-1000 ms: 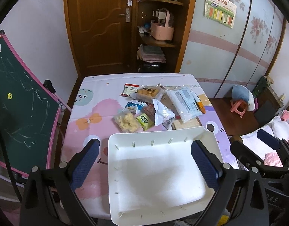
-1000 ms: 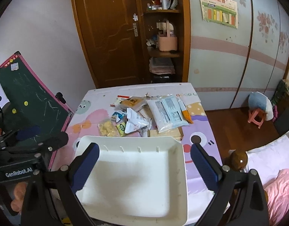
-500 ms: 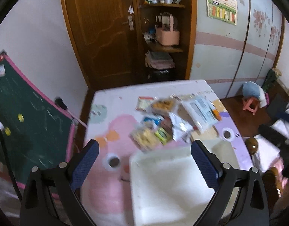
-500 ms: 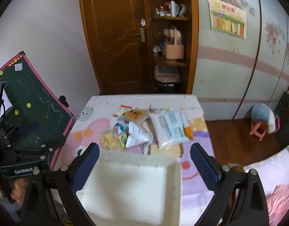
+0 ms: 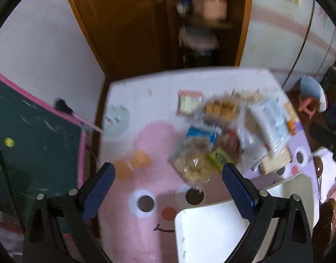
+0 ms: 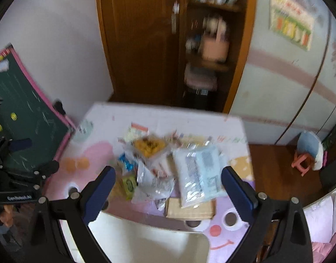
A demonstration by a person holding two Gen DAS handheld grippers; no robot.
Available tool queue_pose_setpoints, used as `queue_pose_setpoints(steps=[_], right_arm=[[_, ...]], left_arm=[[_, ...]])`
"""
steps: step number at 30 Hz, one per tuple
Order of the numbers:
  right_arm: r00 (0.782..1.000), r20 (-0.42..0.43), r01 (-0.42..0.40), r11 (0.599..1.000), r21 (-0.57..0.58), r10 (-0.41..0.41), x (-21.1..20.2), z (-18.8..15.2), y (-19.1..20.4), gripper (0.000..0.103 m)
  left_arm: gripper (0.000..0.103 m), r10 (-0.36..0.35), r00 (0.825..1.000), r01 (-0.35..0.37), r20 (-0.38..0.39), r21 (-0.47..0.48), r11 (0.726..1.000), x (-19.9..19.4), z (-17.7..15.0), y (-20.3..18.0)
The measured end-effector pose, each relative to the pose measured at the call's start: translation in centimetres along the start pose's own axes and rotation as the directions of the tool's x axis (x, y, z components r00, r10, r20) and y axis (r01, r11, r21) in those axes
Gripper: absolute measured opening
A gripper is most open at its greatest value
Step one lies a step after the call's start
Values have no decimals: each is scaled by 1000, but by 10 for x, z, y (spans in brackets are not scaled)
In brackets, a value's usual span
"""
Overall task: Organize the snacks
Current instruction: 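Grasp the clear puffed-snack bag with the left gripper while the right grasps the white pouch, then carry both bags over the white tray and release them inside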
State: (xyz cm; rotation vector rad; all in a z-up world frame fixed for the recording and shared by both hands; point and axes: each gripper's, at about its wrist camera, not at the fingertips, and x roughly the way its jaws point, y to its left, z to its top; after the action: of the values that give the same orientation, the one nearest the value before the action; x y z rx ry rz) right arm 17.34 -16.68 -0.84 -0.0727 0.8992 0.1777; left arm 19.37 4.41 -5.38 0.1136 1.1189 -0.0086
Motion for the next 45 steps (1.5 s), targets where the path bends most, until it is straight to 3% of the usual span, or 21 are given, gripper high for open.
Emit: queue_pose_setpoints(steps=[3, 8, 13, 18, 19, 20, 22, 24, 25, 29, 33, 38, 42, 45], right_arm=[[993, -117, -34, 999, -2, 33, 58, -12, 11, 98], [971, -232, -51, 999, 1, 50, 121, -29, 25, 98], [950, -311, -15, 1000, -1, 14, 162, -38, 31, 94], [923, -378, -55, 997, 48, 69, 181, -50, 25, 79], [926, -372, -46, 998, 43, 58, 182, -52, 24, 77], [929, -365, -46, 998, 40, 58, 182, -53, 25, 73], [932, -359, -43, 999, 18, 46, 179, -55, 27, 66], [934, -353, -52, 999, 13, 53, 177, -56, 28, 60], [934, -352, -65, 998, 13, 65, 176, -57, 28, 60], [937, -340, -79, 997, 11, 78, 169, -63, 31, 56], [946, -314, -76, 997, 19, 78, 164, -65, 36, 53], [976, -195, -86, 993, 86, 101, 132, -55, 24, 52], [992, -78, -82, 985, 153, 95, 90, -41, 8, 52], [995, -4, -101, 980, 171, 103, 51, -35, 0, 52]], left_arm=[[98, -38, 993, 31, -107, -64, 997, 52, -3, 2], [98, -85, 975, 60, -204, -125, 990, 113, -3, 0], [96, -80, 954, 42, -288, -138, 990, 152, -4, -9], [96, -155, 926, 74, -345, -236, 969, 176, -6, -9], [96, -169, 922, 81, -348, -253, 964, 179, -7, -10], [92, -176, 920, 83, -351, -264, 961, 181, -8, -10], [67, -211, 910, 108, -358, -288, 952, 183, -11, -11], [53, -258, 899, 148, -354, -308, 940, 182, -15, -13], [51, -247, 903, 145, -352, -292, 945, 179, -18, -16], [43, -180, 927, 106, -329, -231, 967, 163, -25, -27], [36, -176, 948, 119, -264, -216, 969, 141, -31, -35], [35, -164, 983, 143, -80, -214, 966, 77, -19, -36], [35, -167, 983, 178, 71, -181, 967, 15, -8, -27], [35, -176, 970, 196, 167, -113, 974, -37, -11, -35]])
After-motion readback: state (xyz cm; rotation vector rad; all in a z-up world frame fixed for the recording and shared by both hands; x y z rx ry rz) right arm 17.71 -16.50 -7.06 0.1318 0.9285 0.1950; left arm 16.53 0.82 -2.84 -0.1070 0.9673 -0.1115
